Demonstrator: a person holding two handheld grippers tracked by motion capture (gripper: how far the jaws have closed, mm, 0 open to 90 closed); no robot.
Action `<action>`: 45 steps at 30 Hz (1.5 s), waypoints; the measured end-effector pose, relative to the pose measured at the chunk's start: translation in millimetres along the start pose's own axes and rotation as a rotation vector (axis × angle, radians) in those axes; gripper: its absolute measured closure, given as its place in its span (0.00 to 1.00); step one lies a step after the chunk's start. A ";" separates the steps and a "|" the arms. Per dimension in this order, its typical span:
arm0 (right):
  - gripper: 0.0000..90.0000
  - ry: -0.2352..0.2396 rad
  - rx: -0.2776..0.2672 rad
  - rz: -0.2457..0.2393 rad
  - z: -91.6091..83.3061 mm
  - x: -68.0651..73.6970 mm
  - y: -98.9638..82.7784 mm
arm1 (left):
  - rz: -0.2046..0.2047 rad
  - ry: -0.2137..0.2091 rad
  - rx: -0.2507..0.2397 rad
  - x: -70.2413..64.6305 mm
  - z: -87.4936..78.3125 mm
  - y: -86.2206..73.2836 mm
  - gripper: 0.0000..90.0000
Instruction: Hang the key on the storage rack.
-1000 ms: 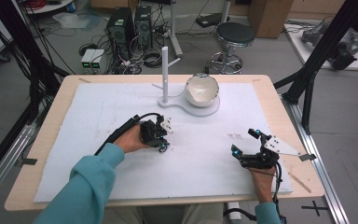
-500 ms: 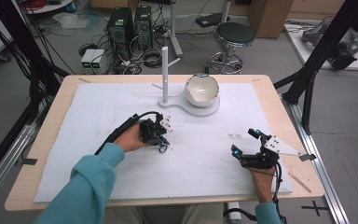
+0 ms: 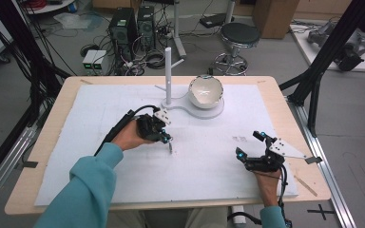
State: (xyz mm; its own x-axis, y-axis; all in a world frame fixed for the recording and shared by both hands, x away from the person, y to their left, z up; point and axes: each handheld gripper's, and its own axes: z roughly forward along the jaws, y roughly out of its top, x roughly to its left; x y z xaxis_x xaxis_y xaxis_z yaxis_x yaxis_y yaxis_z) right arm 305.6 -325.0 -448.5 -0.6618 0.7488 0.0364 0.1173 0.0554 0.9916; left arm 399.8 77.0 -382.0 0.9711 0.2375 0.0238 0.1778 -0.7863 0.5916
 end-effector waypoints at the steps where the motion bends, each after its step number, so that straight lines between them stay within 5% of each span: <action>1: 0.01 0.000 0.001 0.001 0.0 0.0 0.0 | -0.010 -0.004 -0.021 1.5 -3.7 0.0 0.98; 13: 0.01 -0.002 0.000 0.001 0.0 -0.1 0.0 | -0.083 0.022 -0.151 18.2 -36.6 -4.6 0.98; 28: 0.01 -0.003 0.001 0.000 0.0 0.2 0.0 | -0.105 0.060 -0.288 48.4 -88.7 39.6 0.98; 45: 0.01 -0.005 -0.002 0.000 0.1 -0.5 0.0 | -0.126 0.082 -0.276 82.8 -97.0 73.3 0.98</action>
State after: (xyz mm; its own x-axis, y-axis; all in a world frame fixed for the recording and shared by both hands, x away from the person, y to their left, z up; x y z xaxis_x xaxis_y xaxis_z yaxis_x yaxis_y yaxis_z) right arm 306.1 -325.3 -448.5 -0.6578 0.7523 0.0358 0.1158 0.0541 0.9918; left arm 477.9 94.3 -258.5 0.9260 0.3774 -0.0055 0.2355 -0.5662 0.7899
